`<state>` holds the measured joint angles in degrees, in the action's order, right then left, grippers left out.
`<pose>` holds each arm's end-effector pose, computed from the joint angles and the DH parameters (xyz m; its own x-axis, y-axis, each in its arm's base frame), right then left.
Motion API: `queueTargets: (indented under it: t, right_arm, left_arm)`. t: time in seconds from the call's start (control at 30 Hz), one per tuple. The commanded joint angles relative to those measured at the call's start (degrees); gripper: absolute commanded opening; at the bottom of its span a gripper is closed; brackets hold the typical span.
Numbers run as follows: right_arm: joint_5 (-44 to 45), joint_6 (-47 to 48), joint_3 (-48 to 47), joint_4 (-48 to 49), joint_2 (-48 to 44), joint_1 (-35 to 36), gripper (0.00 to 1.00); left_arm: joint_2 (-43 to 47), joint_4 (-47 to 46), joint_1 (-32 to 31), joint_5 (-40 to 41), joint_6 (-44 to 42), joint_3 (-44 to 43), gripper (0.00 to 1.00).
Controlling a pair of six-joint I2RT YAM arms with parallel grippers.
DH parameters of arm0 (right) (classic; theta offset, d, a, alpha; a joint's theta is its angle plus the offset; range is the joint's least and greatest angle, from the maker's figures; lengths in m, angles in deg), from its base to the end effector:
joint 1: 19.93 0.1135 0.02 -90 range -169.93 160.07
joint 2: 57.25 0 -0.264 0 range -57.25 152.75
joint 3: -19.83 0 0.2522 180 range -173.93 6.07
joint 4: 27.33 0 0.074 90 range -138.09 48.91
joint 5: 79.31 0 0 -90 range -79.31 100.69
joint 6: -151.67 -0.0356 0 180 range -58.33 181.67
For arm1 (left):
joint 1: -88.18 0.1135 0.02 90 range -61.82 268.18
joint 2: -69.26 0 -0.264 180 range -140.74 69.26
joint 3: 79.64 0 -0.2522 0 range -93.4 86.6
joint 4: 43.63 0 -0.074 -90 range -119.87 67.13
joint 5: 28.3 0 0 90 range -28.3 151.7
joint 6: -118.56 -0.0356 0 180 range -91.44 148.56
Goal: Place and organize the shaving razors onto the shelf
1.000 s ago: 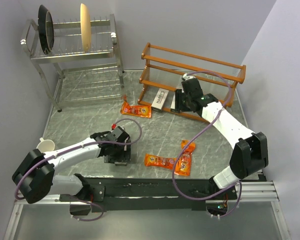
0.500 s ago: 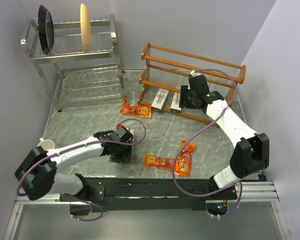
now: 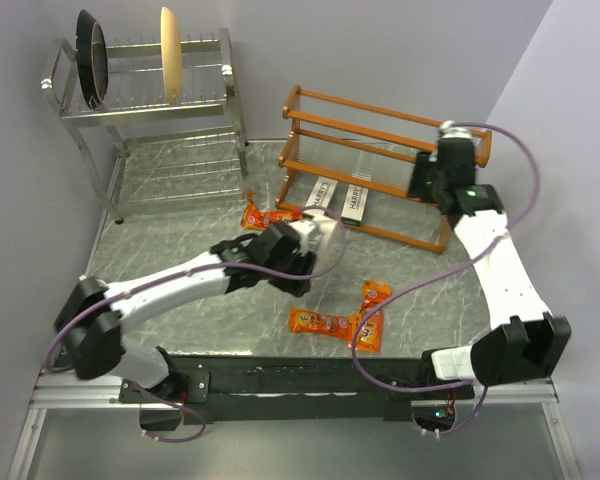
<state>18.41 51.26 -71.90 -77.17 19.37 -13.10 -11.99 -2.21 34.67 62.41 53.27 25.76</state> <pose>0.2907 0.0300 0.3738 -0.5578 0.1135 -0.8221 0.0941 0.9929 0.0732 0.1809 -0.2438 0.2637 -0.7359 0.2920 -0.6109 0.5409 0.7963 -0.2710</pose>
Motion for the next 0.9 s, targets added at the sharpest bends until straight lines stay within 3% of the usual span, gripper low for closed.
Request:
queueTargets:
  t: [0.0, 0.23, 0.57, 0.87]
  right_arm:
    - [1.16, -0.57, -0.52, 0.65, -5.42, -4.80, 0.59]
    - [2.03, 0.22, 3.18, 1.89, -12.28, -8.58, 0.59]
    - [0.19, -0.92, 6.60, 1.09, -15.45, -13.07, 0.59]
    - [-0.43, -0.84, 8.10, 0.57, -15.62, -14.21, 0.59]
  left_arm:
    - [-8.99, -0.69, -1.15, -2.55, -10.19, -8.75, 0.44]
    - [-26.65, 2.22, -2.11, -1.77, -14.16, -28.25, 0.45]
    - [-40.47, 2.40, -3.52, -2.21, -14.86, -44.97, 0.46]
    - [-51.19, 1.08, -3.17, -4.92, -12.32, -55.79, 0.60]
